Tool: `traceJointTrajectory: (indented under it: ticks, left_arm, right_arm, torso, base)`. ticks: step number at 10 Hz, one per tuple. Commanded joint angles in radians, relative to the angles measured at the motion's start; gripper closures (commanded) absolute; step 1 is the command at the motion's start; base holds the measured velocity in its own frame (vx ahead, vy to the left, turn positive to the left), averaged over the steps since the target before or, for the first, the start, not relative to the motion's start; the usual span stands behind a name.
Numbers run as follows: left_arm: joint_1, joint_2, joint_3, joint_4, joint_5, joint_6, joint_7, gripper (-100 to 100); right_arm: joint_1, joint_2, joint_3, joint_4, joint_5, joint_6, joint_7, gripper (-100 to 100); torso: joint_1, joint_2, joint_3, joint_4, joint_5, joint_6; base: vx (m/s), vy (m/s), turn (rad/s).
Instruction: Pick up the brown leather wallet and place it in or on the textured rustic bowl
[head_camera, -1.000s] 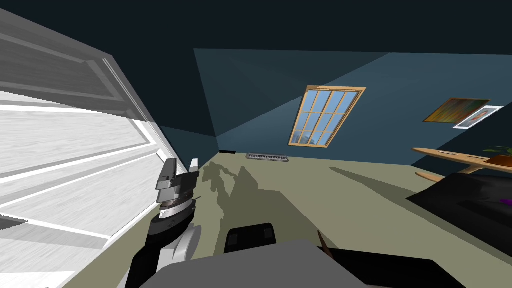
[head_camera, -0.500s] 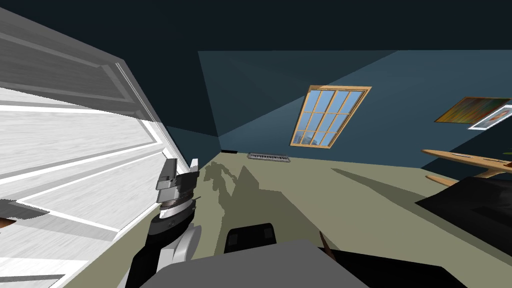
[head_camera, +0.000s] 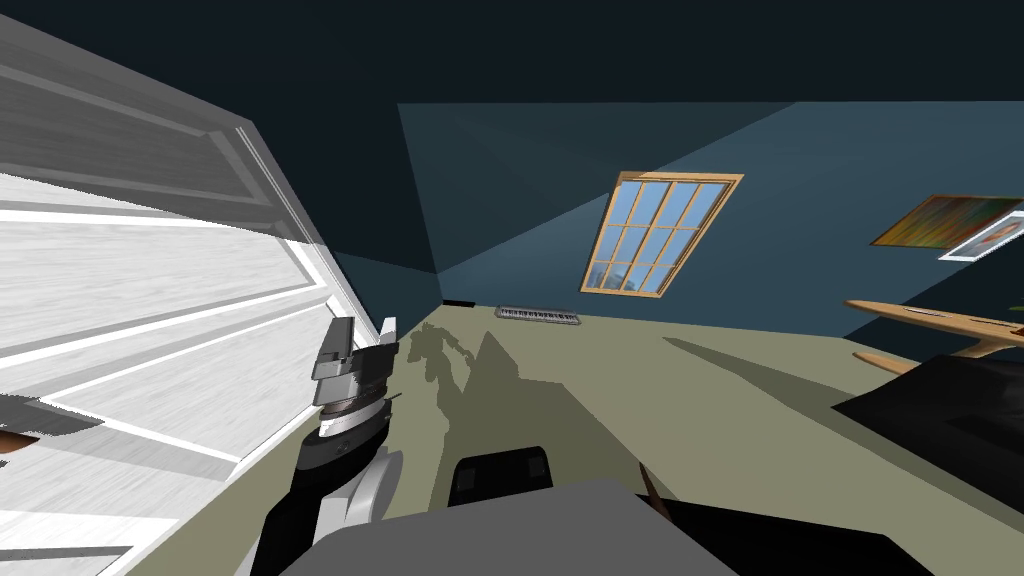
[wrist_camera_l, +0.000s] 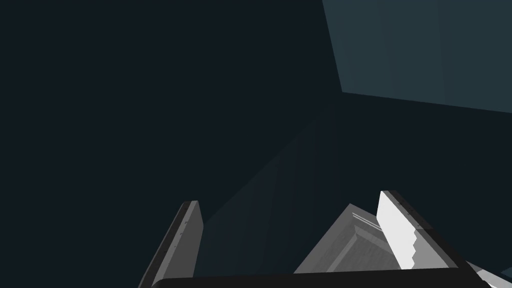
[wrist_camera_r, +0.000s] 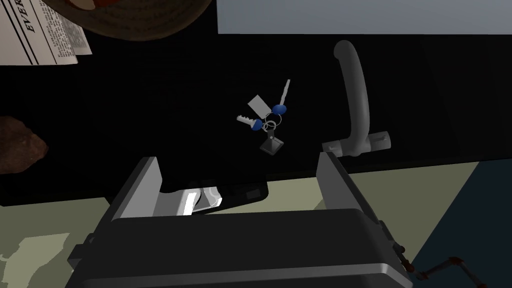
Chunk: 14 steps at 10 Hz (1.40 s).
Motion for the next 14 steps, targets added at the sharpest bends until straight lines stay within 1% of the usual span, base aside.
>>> traceJointTrajectory:
  ticks: [1,2,3,4,5,6,7,8,9,10,11,12,13,14]
  left_arm:
    - [0.0,0.0,0.0,0.0,0.0,0.0,0.0,0]
    - [0.0,0.0,0.0,0.0,0.0,0.0,0.0,0]
    - [0.0,0.0,0.0,0.0,0.0,0.0,0.0,0]
    - [0.0,0.0,0.0,0.0,0.0,0.0,0.0,0]
    - [0.0,0.0,0.0,0.0,0.0,0.0,0.0,0]
    - [0.0,0.0,0.0,0.0,0.0,0.0,0.0,0]
    - [0.0,0.0,0.0,0.0,0.0,0.0,0.0,0]
    - [0.0,0.0,0.0,0.0,0.0,0.0,0.0,0]
    - [0.0,0.0,0.0,0.0,0.0,0.0,0.0,0]
    - [0.0,0.0,0.0,0.0,0.0,0.0,0.0,0]
    - [0.0,0.0,0.0,0.0,0.0,0.0,0.0,0]
    - [0.0,0.0,0.0,0.0,0.0,0.0,0.0,0]
    - [0.0,0.0,0.0,0.0,0.0,0.0,0.0,0]
    - [0.0,0.0,0.0,0.0,0.0,0.0,0.0,0]
  right_arm:
    - [0.0,0.0,0.0,0.0,0.0,0.0,0.0,-100]
    - [-0.021,-0.002,-0.029,0.05,0.017,-0.05,0.013,-100]
    - [-0.021,-0.002,-0.029,0.062,0.017,-0.05,0.013,-100]
    - [-0.041,-0.004,-0.059,0.108,0.034,-0.099,0.026,-100]
    - [-0.041,-0.004,-0.059,0.125,0.034,-0.1,0.026,-100]
    - [-0.062,-0.006,-0.088,0.173,0.051,-0.147,0.038,-100]
    - [-0.062,-0.006,-0.088,0.187,0.051,-0.15,0.038,-100]
    - [-0.083,-0.008,-0.118,0.224,0.068,-0.192,0.051,-100]
    - [-0.083,-0.008,-0.118,0.25,0.068,-0.2,0.051,-100]
    - [-0.104,-0.01,-0.147,0.291,0.085,-0.245,0.064,-100]
    - [-0.104,-0.01,-0.147,0.312,0.085,-0.251,0.064,-100]
    - [-0.124,-0.011,-0.177,0.34,0.102,-0.29,0.077,-100]
    - [-0.124,-0.011,-0.177,0.366,0.102,-0.301,0.077,-100]
    - [-0.124,-0.011,-0.177,0.375,0.102,-0.301,0.077,-100]
  torso:
    - [0.0,0.0,0.0,0.0,0.0,0.0]
    - [0.0,0.0,0.0,0.0,0.0,0.0]
    - [0.002,0.0,0.0,0.0,0.0,0.0]
    - [0.003,0.0,0.0,0.0,0.001,0.0]
    - [0.004,0.001,0.0,0.0,0.001,0.0]
    - [0.004,0.001,0.0,0.0,0.001,0.0]
    - [0.005,0.001,0.0,0.0,0.001,0.0]
    - [0.004,0.0,0.0,0.0,0.001,0.0]
    - [0.005,0.001,0.0,0.0,0.001,0.0]
    - [0.004,0.001,0.0,0.0,0.001,0.0]
    - [0.005,0.0,0.0,0.0,0.001,0.0]
    - [0.004,0.0,0.0,0.0,0.001,0.0]
    - [0.004,0.001,0.0,0.0,0.001,0.0]
    - [0.004,0.001,0.001,0.0,0.001,0.0]
  base:
    - [0.0,0.0,0.0]
    - [-0.01,0.039,0.036]
    - [-0.012,0.058,0.03]
    - [-0.02,0.078,0.044]
    - [-0.013,0.069,0.018]
    - [-0.013,0.075,0.034]
    - [-0.012,0.067,0.024]
    - [-0.019,0.082,0.034]
    - [-0.011,0.065,0.02]
    - [0.001,0.08,0.049]
    - [-0.002,0.063,0.018]
    - [-0.023,0.068,0.036]
    - [-0.018,0.056,0.023]
    - [-0.004,0.021,-0.007]
